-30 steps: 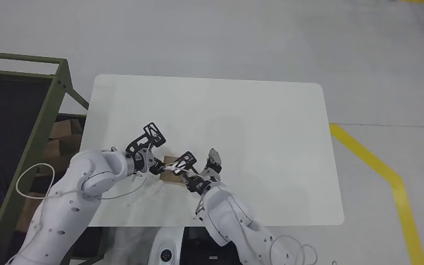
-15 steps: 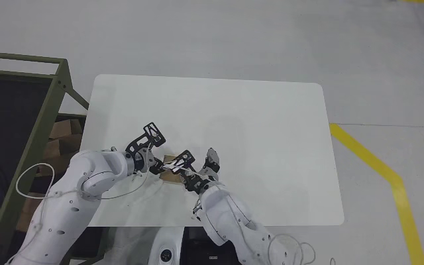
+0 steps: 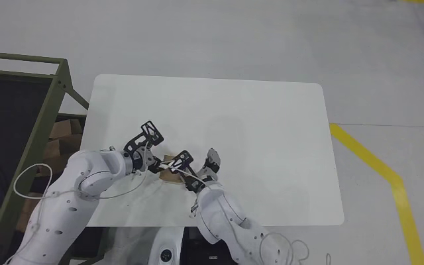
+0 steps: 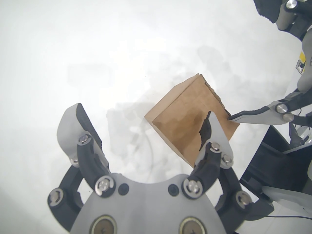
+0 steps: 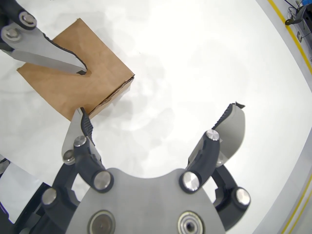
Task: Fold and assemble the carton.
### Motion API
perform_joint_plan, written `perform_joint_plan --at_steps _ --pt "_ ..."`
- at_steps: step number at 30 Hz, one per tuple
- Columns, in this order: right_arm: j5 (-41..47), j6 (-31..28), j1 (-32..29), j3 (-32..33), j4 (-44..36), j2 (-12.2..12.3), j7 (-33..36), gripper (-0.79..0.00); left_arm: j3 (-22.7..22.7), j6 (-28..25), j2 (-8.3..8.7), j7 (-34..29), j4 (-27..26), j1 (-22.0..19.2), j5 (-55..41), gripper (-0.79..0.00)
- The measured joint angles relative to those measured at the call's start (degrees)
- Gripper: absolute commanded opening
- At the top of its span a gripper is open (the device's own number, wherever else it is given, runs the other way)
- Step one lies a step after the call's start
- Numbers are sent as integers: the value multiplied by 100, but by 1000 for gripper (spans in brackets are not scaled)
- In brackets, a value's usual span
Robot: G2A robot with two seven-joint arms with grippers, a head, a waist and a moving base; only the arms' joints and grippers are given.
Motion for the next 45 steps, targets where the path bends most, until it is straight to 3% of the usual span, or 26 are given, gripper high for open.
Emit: perform_joint_plan --at_steps 6,11,16,22,27,33,40,45 --pt "98 -39 -103 155 -210 6 -129 0 -321 388 -3 183 190 109 -631 0" --pt "275 -527 -411 507 -677 113 -190 0 -759 186 45 97 442 322 -1027 0" --pt "288 -952 -714 811 -1037 216 -198 0 -920 125 76 -69 583 462 -1023 0" --pt "317 -904 -791 901 -1122 229 -145 0 -538 655 44 -321 686 175 -726 0" --pt "316 -912 -793 900 -1117 230 -154 0 -156 778 -3 -372 885 -216 -821 0" --pt "23 -1405 -958 978 -1087 322 -569 0 186 863 -47 -475 1076 -598 -848 0" --pt "-162 -2594 -1310 1362 -951 559 -1893 0 393 883 -75 -574 1167 -886 -903 0" --pt "484 -3458 -1413 1826 -630 696 -2994 0 509 836 -90 -612 1222 -1024 -928 0"
